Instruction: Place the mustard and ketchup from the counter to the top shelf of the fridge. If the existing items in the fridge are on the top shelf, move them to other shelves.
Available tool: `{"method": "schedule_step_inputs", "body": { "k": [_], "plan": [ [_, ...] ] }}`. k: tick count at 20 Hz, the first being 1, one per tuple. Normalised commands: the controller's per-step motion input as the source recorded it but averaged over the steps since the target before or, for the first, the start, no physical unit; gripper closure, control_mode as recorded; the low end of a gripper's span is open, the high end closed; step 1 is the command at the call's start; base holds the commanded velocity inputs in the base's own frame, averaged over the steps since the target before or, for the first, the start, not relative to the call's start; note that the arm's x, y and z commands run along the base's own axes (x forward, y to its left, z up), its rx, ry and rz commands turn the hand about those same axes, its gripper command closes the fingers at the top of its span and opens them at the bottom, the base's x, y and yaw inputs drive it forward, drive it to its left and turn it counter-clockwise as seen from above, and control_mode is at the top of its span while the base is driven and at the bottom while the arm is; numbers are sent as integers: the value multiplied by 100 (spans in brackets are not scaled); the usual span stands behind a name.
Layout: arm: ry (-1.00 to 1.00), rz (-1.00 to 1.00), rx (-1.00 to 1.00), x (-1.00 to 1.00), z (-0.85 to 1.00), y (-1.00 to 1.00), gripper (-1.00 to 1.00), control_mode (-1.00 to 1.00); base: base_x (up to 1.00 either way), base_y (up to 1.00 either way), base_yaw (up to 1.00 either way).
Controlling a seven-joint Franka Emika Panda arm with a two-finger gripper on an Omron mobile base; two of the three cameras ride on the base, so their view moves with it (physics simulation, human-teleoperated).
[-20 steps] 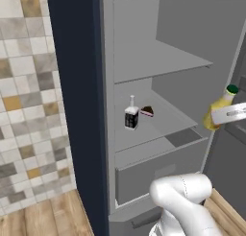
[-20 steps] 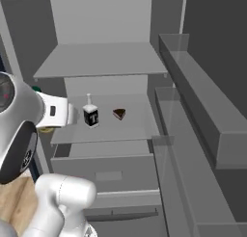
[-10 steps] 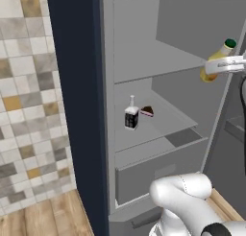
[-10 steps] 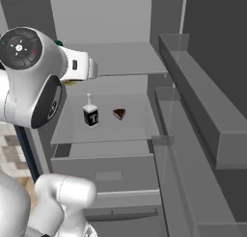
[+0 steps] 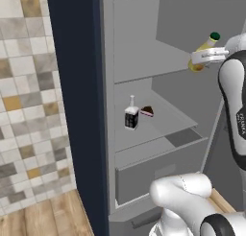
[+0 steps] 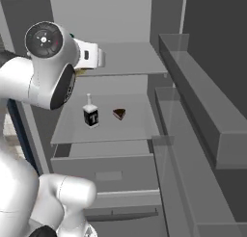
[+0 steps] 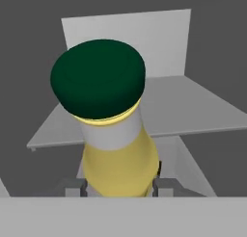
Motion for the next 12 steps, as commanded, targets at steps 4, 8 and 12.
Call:
{"method": "schedule_step_inputs", "body": {
  "k": [4,8,12],
  "plan": [
    [12,1,-4,71,0,3,100,-100,0,0,0],
    [14,7,-8,43,-7,18,100,-100,0,0,0],
    [11,8,-5,47,-8,13,100,-100,0,0,0]
  ]
}}
